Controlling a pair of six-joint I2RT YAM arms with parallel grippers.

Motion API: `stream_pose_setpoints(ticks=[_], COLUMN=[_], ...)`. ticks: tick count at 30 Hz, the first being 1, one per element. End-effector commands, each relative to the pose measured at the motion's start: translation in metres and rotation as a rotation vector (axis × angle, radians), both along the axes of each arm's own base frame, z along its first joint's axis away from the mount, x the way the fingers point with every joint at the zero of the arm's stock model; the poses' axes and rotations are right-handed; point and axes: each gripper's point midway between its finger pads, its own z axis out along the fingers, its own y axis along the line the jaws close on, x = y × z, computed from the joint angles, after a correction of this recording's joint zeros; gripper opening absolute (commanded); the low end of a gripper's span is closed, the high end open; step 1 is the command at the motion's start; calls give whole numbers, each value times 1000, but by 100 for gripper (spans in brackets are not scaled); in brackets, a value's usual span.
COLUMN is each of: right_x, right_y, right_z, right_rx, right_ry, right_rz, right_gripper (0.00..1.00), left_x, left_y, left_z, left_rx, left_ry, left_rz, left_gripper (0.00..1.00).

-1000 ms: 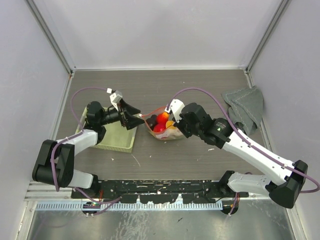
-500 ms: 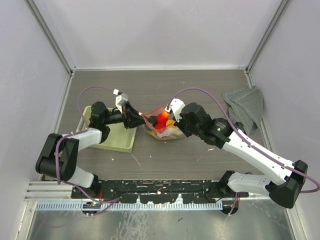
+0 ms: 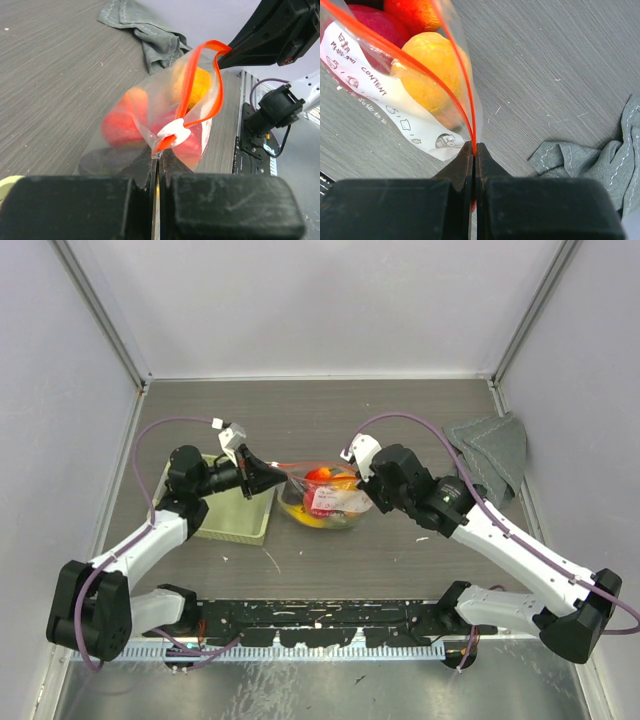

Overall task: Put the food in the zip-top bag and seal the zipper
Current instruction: Adjust the zipper food storage bag at the center of the board.

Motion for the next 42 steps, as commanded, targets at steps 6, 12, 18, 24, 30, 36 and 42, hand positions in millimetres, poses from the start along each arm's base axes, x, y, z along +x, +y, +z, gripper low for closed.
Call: stream_pose_setpoints(ticks=[6, 12, 18, 24, 30, 36, 42], right_x=[10, 20, 16, 12, 11, 10, 13], right_y=[-14, -35, -19, 6, 26, 46, 39], right_z=[-4, -3, 3, 18, 36, 33, 15], right_rx=[48, 80, 149, 223, 274, 285, 239], right_ry=[11, -14, 10, 19, -12, -11, -3], right_rz=[-104, -226, -147, -22, 93, 206, 170], right_gripper=[0, 2, 14, 27, 58, 71, 70], left_x=[9, 22, 19, 9, 5, 6, 7], left_y=[11, 22, 21, 14, 14, 15, 17], left_z=[-1, -14, -8, 5, 18, 20, 20], left_rx=[-14, 40, 35, 27, -9, -20, -20], left_ry=[88, 200, 226, 193, 213, 241, 262], left_rz=[156, 284, 291, 260, 278, 295, 320], left_gripper=[0, 0, 0, 0, 0, 0, 0])
